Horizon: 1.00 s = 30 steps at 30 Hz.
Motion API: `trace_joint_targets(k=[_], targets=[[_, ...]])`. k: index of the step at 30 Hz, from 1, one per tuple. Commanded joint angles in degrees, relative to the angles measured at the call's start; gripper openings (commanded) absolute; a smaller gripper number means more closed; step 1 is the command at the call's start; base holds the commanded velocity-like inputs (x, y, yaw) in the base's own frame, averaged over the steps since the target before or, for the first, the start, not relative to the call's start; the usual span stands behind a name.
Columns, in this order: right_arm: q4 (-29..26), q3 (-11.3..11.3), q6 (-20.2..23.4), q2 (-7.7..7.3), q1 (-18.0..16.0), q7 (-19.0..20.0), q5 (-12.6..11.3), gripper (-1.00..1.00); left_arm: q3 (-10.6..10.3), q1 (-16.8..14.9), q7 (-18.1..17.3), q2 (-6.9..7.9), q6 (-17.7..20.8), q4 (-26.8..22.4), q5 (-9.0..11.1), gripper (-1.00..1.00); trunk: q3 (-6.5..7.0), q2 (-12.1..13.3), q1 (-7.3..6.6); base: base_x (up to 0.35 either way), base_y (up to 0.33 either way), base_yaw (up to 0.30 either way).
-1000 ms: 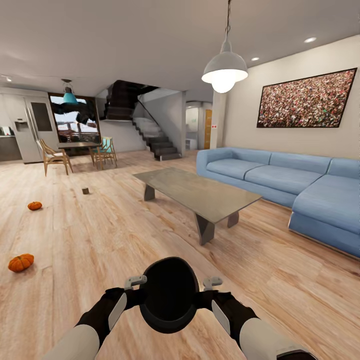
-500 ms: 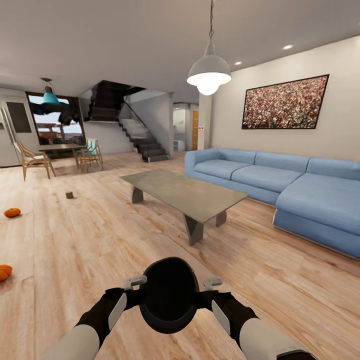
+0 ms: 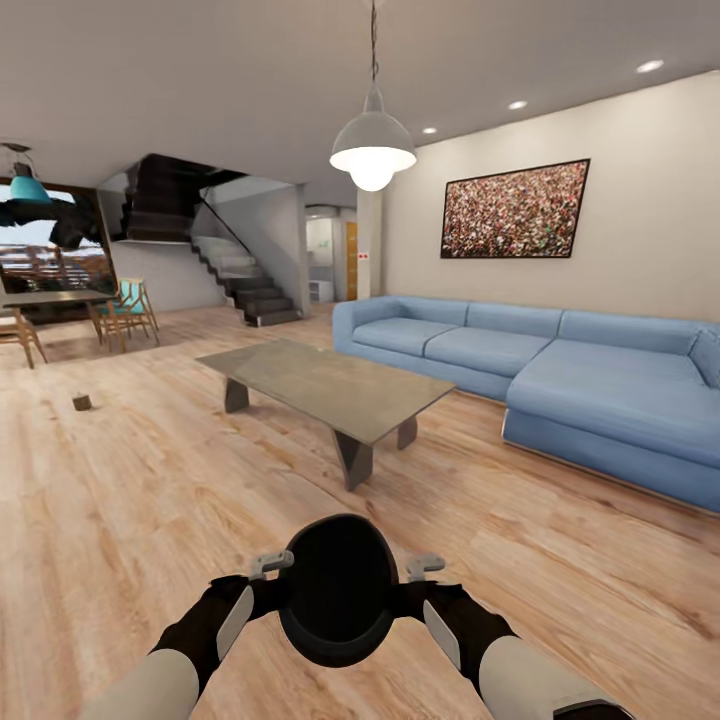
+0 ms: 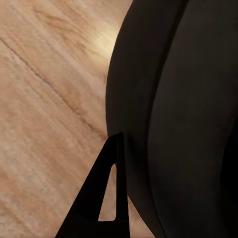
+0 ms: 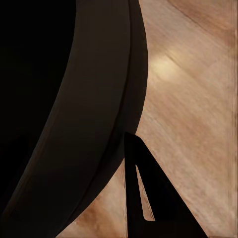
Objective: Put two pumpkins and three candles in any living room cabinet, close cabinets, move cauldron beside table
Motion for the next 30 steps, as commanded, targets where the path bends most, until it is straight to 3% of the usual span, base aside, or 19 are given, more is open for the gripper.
trace_joint_targets(k=[1, 30], targets=[[-0.79, -0.34, 0.32, 0.00, -0.06, 1.77, -1.39, -1.00, 0.45, 0.01, 0.00, -0.01, 0.43, -0.14, 0.05, -1.00, -0.06, -0.04, -0.02, 0.000, 0.000, -0.260], [-0.79, -0.35, 0.32, 0.00, -0.06, 1.75, -1.39, -1.00, 0.46, 0.01, 0.00, -0.07, 0.42, -0.14, 0.07, -1.00, -0.06, -0.04, -0.02, 0.000, 0.000, -0.260]])
